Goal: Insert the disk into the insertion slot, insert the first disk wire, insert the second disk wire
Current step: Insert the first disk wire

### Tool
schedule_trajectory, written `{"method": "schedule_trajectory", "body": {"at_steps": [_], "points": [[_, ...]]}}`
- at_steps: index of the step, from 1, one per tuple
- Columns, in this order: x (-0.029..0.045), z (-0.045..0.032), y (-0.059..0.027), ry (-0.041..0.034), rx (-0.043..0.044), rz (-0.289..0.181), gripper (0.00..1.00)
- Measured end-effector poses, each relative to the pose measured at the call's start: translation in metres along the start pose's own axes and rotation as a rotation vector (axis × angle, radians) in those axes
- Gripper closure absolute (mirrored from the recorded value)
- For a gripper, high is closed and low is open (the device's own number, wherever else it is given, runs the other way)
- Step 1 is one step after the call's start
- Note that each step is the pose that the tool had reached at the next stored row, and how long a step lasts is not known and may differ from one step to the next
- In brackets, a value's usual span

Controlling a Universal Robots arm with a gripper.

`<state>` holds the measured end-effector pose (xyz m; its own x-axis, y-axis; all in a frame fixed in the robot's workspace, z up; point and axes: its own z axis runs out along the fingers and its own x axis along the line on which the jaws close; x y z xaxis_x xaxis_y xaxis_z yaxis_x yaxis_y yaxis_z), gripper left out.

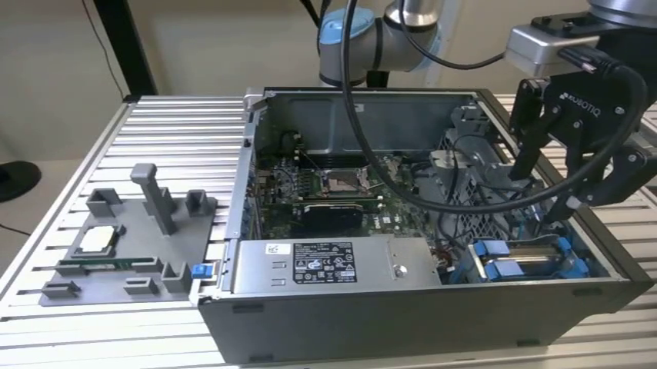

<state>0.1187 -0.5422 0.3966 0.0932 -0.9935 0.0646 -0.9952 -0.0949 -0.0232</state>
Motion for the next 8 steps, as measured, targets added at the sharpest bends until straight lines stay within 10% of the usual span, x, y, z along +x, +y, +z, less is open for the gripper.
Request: {"method": "schedule_trajectory", "body": {"at_steps": [8], "points": [[-0.0032, 0.0013, 0.0001, 0.0038, 0.0125, 0.001, 0.00]]}}
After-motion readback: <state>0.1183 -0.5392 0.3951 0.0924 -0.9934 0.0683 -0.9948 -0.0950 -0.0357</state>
